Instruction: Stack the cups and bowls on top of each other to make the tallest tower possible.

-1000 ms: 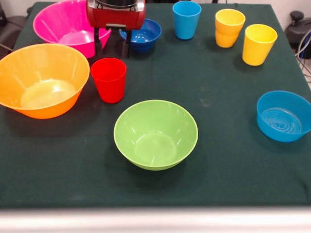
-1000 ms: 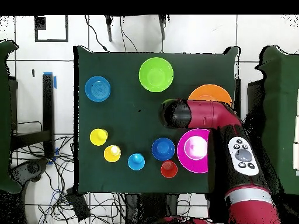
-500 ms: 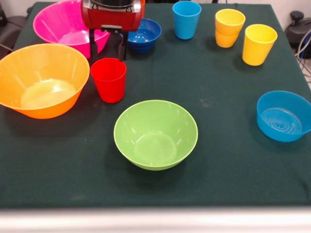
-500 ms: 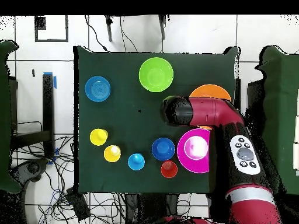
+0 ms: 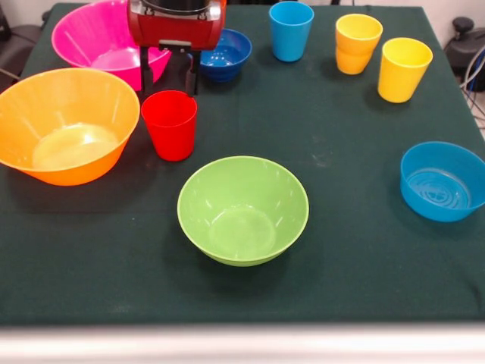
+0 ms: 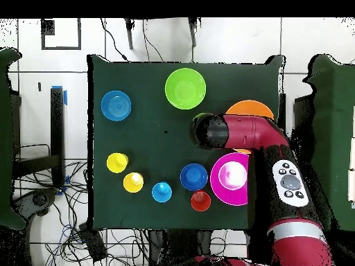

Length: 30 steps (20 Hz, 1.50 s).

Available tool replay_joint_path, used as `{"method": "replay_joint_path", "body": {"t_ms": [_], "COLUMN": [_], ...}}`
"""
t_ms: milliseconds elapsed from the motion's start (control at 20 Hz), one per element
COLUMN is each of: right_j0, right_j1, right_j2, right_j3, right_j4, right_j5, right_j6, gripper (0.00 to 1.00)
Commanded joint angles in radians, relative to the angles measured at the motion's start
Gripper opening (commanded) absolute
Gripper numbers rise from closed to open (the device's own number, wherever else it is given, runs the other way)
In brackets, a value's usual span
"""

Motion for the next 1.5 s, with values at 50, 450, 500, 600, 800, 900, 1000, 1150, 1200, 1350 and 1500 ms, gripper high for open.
{"method": "replay_joint_path", "body": {"t_ms": [50,450,500,600,800,900,1000,1150,1200,1350,1500], "right_j0": [0.049,0.077,0.078,0.08,0.078,0.077,0.075,0.069,0.068,0.056,0.044], "right_j1": [0.085,0.101,0.099,0.1,0.089,0.098,0.116,0.141,0.147,0.165,0.168], "right_j2": [0.059,0.046,0.046,0.046,0.043,0.036,0.027,0.006,-0.002,-0.006,-0.004], "right_j3": [-0.048,-0.073,-0.074,-0.08,-0.063,-0.065,-0.073,-0.076,-0.079,-0.092,-0.09], "right_j4": [0.012,0.02,0.021,0.023,0.027,0.022,0.011,-0.019,-0.028,-0.042,-0.046], "right_j5": [0.053,0.054,0.055,0.059,0.048,0.042,0.031,0.009,0.006,-0.002,-0.009], "right_j6": [0.041,0.064,0.063,0.059,0.054,0.056,0.056,0.047,0.045,0.025,0.013], "gripper": [1.0,1.0,1.0,1.0,1.0,1.0,1.0,1.0,1.0,1.0,1.0]}}
